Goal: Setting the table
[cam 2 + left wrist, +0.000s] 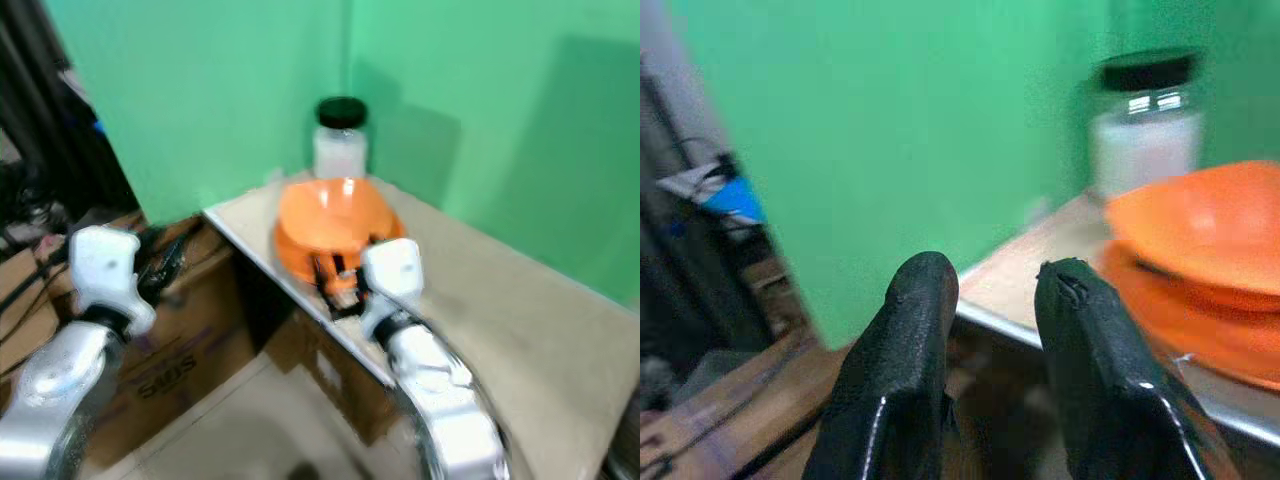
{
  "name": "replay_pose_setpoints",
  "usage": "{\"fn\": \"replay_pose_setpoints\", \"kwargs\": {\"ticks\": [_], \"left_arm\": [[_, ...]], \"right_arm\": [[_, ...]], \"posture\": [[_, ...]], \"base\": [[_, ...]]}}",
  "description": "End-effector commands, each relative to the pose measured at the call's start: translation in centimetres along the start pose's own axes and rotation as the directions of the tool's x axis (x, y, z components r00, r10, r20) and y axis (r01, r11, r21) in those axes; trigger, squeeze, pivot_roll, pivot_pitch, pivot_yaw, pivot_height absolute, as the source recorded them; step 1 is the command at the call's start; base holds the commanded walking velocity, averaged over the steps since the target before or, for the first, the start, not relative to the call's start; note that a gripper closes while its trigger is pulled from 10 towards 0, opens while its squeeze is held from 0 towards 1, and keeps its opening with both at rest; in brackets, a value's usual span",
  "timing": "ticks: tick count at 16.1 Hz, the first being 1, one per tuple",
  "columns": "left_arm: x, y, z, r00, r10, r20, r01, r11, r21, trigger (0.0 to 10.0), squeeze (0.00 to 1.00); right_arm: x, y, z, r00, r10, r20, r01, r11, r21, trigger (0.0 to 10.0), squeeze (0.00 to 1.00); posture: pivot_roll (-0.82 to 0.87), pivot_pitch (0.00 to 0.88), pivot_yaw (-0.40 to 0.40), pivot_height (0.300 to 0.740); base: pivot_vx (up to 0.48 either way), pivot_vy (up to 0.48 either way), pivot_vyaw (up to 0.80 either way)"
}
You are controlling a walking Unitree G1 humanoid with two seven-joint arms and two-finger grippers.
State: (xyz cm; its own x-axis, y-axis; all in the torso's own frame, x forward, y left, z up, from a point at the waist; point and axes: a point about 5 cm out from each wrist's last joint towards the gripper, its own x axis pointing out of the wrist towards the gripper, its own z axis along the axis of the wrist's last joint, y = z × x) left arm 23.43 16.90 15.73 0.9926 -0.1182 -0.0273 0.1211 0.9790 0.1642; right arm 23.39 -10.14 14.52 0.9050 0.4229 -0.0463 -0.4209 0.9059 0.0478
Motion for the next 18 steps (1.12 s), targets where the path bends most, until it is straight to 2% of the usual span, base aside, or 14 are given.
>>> {"fn": "replay_pose_setpoints", "kwargs": {"ticks": [1, 6, 8, 10, 11, 12, 13, 14, 16, 18], "left_arm": [[0.2, -0.4, 0.4, 1.000, -0.021, 0.018, 0.021, 1.000, -0.004, 10.0, 0.00], [0.1, -0.4, 0.2, 0.999, -0.039, 0.010, 0.039, 0.999, 0.000, 10.0, 0.00], [0.2, -0.5, -0.2, 0.997, -0.069, -0.017, 0.069, 0.997, 0.019, 10.0, 0.00], [0.3, -0.9, -0.6, 0.994, -0.106, -0.033, 0.107, 0.994, 0.027, 10.0, 0.00], [0.3, -1.0, -0.6, 0.993, -0.114, -0.030, 0.115, 0.993, 0.022, 10.0, 0.00], [0.2, -1.4, -0.4, 0.985, -0.171, -0.018, 0.171, 0.985, 0.015, 10.0, 0.00], [0.1, -1.7, -0.3, 0.977, -0.211, -0.008, 0.211, 0.977, 0.013, 10.0, 0.00], [0.0, -1.8, -0.3, 0.974, -0.226, -0.004, 0.226, 0.974, 0.013, 10.0, 0.00], [-0.2, -2.4, -0.3, 0.940, -0.340, -0.013, 0.340, 0.940, 0.003, 10.0, 0.00], [-0.3, -2.4, -0.4, 0.919, -0.393, -0.027, 0.393, 0.920, 0.008, 10.0, 0.00]], "right_arm": [[-0.1, -0.9, 0.3, 0.999, -0.036, 0.007, 0.036, 0.999, 0.001, 10.0, 1.00], [0.3, -1.6, 0.6, 0.997, -0.078, -0.005, 0.079, 0.994, 0.080, 10.0, 1.00], [1.5, -2.1, 0.1, 0.990, -0.103, -0.094, 0.111, 0.991, 0.079, 10.0, 1.00], [3.2, -3.5, 0.1, 0.972, -0.196, -0.132, 0.216, 0.964, 0.157, 10.0, 1.00], [3.8, -3.9, 0.3, 0.968, -0.206, -0.140, 0.228, 0.959, 0.170, 10.0, 1.00], [5.5, -4.8, 1.1, 0.963, -0.217, -0.160, 0.244, 0.953, 0.180, 10.0, 1.00], [6.2, -5.2, 1.3, 0.960, -0.218, -0.176, 0.249, 0.953, 0.175, 10.0, 1.00], [6.4, -5.4, 1.4, 0.958, -0.219, -0.188, 0.251, 0.953, 0.171, 10.0, 1.00], [7.6, -7.0, 1.0, 0.934, -0.248, -0.257, 0.291, 0.945, 0.146, 10.0, 1.00], [8.0, -7.8, 0.3, 0.917, -0.237, -0.321, 0.309, 0.931, 0.194, 10.0, 1.00]], "posture": [[0.04, 0.000, 0.047, 0.740], [0.04, 0.000, 0.044, 0.740], [0.04, 0.000, 0.044, 0.740], [0.04, 0.000, 0.046, 0.740], [0.04, 0.000, 0.048, 0.740], [0.04, 0.000, 0.044, 0.740], [0.04, 0.000, 0.044, 0.740], [0.04, 0.000, 0.044, 0.740], [0.04, 0.000, 0.039, 0.740], [0.04, 0.000, 0.039, 0.740]], "base": [[0.360, 0.000, 0.00], [0.355, 0.000, 0.00], [0.142, 0.000, 0.00], [0.000, 0.000, 0.00], [0.000, 0.000, 0.00], [0.000, 0.000, 0.00], [0.000, 0.000, 0.00], [0.000, 0.000, 0.00], [0.000, 0.000, 0.00], [0.000, 0.000, 0.00]]}}
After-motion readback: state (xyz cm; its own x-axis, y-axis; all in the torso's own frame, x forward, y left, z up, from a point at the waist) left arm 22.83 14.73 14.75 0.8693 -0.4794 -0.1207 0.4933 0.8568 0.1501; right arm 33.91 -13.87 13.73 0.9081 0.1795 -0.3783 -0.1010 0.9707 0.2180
